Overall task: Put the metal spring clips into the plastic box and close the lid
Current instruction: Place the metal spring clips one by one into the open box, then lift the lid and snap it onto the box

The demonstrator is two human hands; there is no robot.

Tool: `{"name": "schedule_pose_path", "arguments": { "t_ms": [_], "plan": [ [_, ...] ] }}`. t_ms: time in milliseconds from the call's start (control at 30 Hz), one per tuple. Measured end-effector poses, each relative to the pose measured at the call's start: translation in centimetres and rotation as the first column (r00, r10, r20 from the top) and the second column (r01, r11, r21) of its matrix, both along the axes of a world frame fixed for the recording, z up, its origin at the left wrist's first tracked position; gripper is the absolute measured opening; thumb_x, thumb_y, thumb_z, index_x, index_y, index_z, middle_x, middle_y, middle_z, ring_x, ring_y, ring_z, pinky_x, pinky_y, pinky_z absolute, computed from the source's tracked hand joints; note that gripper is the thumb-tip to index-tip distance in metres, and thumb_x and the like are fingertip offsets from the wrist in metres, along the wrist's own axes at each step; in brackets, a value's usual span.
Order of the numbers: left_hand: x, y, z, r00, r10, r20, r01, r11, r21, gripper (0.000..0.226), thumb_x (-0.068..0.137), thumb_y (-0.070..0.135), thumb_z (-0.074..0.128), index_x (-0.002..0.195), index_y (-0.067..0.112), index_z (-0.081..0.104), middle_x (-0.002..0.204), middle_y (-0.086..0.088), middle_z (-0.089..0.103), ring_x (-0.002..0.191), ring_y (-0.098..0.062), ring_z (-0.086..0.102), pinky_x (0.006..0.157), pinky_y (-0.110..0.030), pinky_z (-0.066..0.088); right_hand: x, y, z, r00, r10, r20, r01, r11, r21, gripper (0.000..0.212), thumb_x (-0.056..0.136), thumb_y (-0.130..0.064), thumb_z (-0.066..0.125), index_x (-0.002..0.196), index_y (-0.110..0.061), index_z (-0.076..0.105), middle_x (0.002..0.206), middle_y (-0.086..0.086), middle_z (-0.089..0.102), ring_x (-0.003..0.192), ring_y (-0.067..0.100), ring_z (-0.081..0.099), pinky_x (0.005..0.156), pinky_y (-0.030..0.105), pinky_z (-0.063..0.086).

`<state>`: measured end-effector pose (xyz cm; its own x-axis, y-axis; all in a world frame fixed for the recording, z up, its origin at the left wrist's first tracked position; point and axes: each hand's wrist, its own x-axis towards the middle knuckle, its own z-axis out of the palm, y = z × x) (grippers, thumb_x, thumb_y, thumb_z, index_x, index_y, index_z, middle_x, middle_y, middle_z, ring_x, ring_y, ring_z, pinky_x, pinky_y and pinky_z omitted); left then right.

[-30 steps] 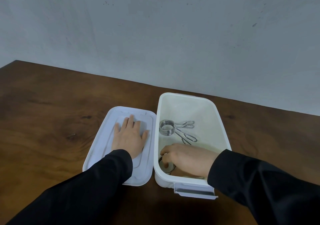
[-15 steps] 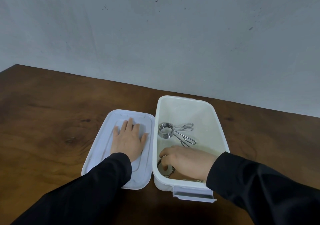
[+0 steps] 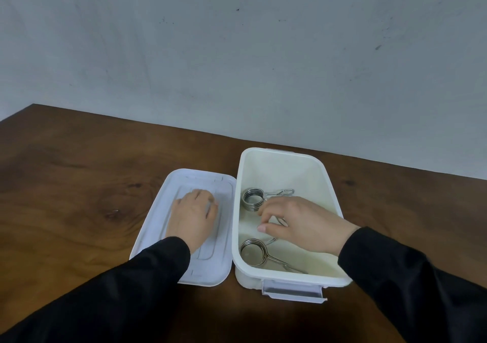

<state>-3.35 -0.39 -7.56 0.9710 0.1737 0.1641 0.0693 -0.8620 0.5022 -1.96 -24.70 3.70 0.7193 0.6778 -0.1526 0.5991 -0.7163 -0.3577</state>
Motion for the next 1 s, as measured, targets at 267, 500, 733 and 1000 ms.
{"name": "schedule_pose_path", "arguments": {
  "t_ms": [267, 500, 733, 1000],
  "plan": [
    [-13.3, 0.2, -3.4, 0.931, -0.361, -0.057, 0.363, 0.891, 0.272, 0.025, 0.083, 0.064, 0.053, 0.085, 0.039, 0.054, 0.126, 0.013, 0.064, 0.125, -0.010, 0.054, 0.112, -0.033, 0.028, -1.3, -0.7, -0.3, 0.996, -0.037, -0.082, 0.044, 0.995, 0.089, 0.025, 0.094, -0.050, 0.058, 0.096, -0.029, 0.072, 0.101, -0.015, 0.071, 0.093, 0.004, 0.063, 0.087, 0.030, 0.052],
    [-13.0, 0.2, -2.9, 0.921, -0.386, 0.053, 0.332, 0.849, 0.411, 0.030, 0.093, 0.036, 0.040, 0.078, 0.027, 0.064, 0.127, -0.005, 0.069, 0.123, -0.021, 0.061, 0.112, -0.037, 0.021, -2.7, 0.5, 0.2, 0.995, -0.046, -0.094, 0.052, 0.997, 0.065, 0.024, 0.096, -0.048, 0.059, 0.101, -0.030, 0.074, 0.107, -0.013, 0.072, 0.099, 0.009, 0.066, 0.092, 0.033, 0.054],
    [-13.5, 1.6, 4.3, 0.781, 0.009, 0.624, 0.159, 0.964, -0.213, 0.029, 0.105, 0.035, 0.032, 0.115, 0.030, 0.059, 0.140, 0.032, 0.050, 0.121, -0.006, 0.058, 0.102, -0.029, 0.046, -2.7, 0.6, 0.7, 0.993, -0.119, -0.006, 0.116, 0.959, 0.259, 0.017, 0.099, -0.041, 0.056, 0.101, -0.032, 0.070, 0.106, -0.021, 0.065, 0.099, 0.002, 0.062, 0.092, 0.030, 0.053],
    [-13.8, -6.0, 17.7, 0.620, 0.464, 0.633, 0.304, 0.602, -0.739, 0.020, 0.100, 0.053, 0.034, 0.098, 0.041, 0.049, 0.086, -0.014, 0.052, 0.067, -0.028, 0.052, 0.057, -0.042, 0.044, 1.8, -0.2, 6.8, 0.922, -0.367, -0.125, 0.332, 0.582, 0.743, 0.066, 0.099, -0.048, 0.053, 0.156, -0.034, 0.022, 0.157, -0.012, 0.038, 0.140, 0.004, 0.044, 0.114, 0.037, 0.038]
  ]
}}
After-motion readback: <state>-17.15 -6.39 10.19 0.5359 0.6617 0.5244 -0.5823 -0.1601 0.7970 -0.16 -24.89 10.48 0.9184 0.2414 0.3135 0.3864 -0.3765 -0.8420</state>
